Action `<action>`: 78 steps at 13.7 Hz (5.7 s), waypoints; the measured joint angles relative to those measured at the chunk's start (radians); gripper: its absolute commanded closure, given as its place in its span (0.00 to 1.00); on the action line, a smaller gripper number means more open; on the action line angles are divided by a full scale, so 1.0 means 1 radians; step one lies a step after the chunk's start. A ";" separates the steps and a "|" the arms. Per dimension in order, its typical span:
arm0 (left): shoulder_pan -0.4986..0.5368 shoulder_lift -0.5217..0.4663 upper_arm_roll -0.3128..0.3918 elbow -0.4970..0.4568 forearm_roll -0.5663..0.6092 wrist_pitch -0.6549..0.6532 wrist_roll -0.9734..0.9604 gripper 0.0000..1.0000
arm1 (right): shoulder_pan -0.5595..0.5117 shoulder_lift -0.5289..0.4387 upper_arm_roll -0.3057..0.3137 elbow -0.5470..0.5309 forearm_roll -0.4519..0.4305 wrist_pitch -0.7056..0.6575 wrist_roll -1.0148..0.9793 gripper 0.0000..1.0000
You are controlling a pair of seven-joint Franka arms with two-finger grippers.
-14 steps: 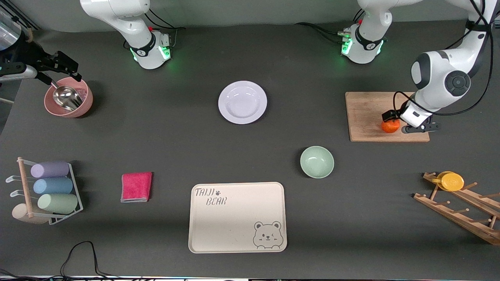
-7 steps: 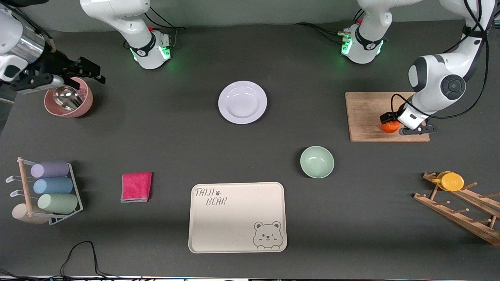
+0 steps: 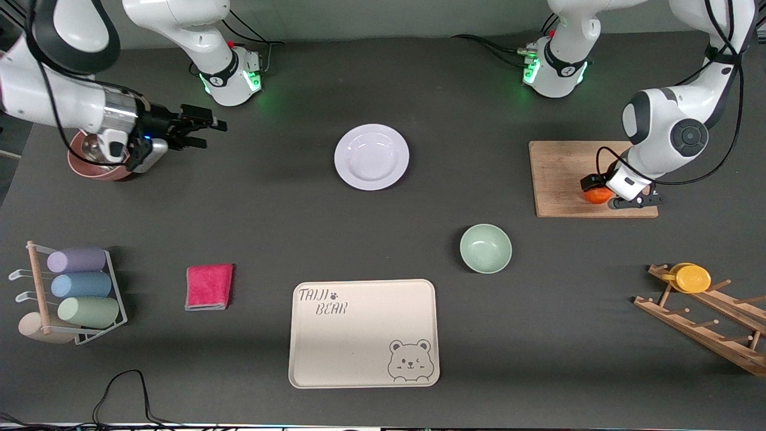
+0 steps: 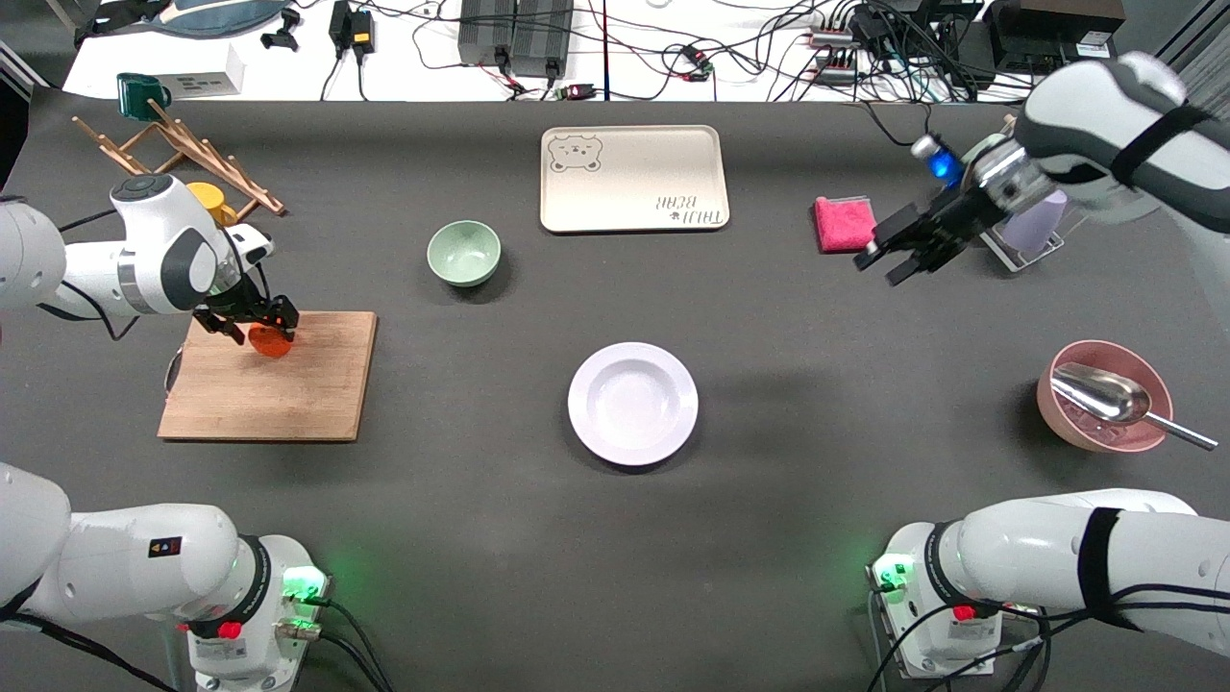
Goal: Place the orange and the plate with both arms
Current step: 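Grasp and lift the orange with the left gripper while the right gripper reaches the plate, then carry the orange over the white plate with the left gripper, then open the left gripper to drop the orange onto the plate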
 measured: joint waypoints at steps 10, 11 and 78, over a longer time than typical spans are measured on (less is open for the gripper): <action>0.000 -0.121 -0.011 0.149 0.000 -0.269 0.005 1.00 | 0.000 0.393 -0.068 -0.224 0.515 0.045 -0.686 0.00; 0.000 -0.169 -0.012 0.209 0.000 -0.384 0.006 1.00 | 0.000 0.441 -0.068 -0.226 0.555 0.031 -0.743 0.00; -0.599 0.500 -0.541 0.764 0.315 -0.234 -1.537 0.00 | 0.126 0.780 -0.065 -0.195 0.923 -0.013 -1.065 0.55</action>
